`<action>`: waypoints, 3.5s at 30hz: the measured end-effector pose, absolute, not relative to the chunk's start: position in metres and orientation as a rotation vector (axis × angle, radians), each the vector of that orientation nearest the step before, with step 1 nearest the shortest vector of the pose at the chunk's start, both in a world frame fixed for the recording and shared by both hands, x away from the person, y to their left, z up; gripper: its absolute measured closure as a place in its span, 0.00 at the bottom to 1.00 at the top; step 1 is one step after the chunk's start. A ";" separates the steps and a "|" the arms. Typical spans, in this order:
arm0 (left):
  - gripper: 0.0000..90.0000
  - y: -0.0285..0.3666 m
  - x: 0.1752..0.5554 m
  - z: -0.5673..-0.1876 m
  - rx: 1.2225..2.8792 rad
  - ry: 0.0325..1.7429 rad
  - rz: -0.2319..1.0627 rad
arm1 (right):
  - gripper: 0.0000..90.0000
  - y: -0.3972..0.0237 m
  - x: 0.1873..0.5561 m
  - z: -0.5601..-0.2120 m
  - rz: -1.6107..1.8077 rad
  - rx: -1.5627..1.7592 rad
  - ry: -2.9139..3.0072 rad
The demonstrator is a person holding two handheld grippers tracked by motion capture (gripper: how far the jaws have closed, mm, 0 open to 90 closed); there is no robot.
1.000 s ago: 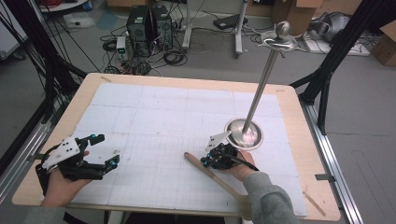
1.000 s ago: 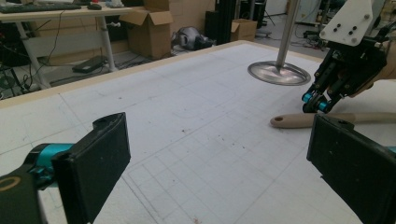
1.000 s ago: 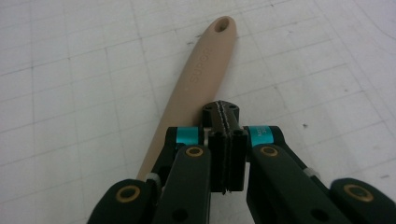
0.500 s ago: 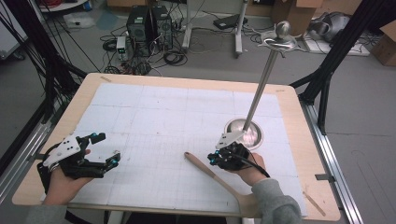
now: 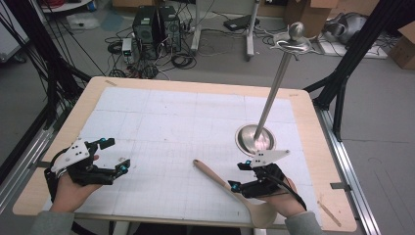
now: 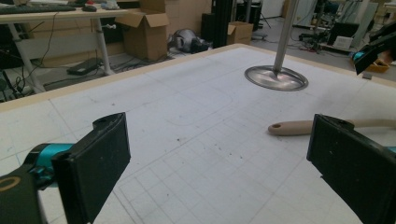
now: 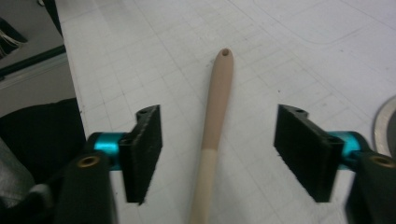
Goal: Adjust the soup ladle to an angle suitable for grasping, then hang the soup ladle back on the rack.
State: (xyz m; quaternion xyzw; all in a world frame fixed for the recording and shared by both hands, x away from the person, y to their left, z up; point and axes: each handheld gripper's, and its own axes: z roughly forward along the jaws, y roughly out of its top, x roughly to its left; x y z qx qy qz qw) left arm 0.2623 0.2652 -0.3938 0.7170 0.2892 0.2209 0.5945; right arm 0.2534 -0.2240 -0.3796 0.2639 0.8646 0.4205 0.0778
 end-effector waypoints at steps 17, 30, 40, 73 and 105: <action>0.07 0.262 0.274 -0.396 1.654 0.662 0.502 | 0.00 -0.226 0.227 -0.392 1.000 0.878 2.583; 0.07 0.256 0.276 -0.396 1.654 0.653 0.499 | 0.00 -0.237 0.223 -0.388 0.926 0.928 2.587; 0.07 0.260 0.271 -0.395 1.649 0.658 0.506 | 0.00 -0.235 0.230 -0.389 0.898 0.983 2.604; 0.07 0.264 0.266 -0.396 1.656 0.663 0.519 | 0.36 -0.203 0.235 -0.401 0.575 0.874 2.787; 0.07 0.263 0.264 -0.396 1.667 0.666 0.519 | 0.85 -0.201 0.236 -0.416 0.542 1.004 2.835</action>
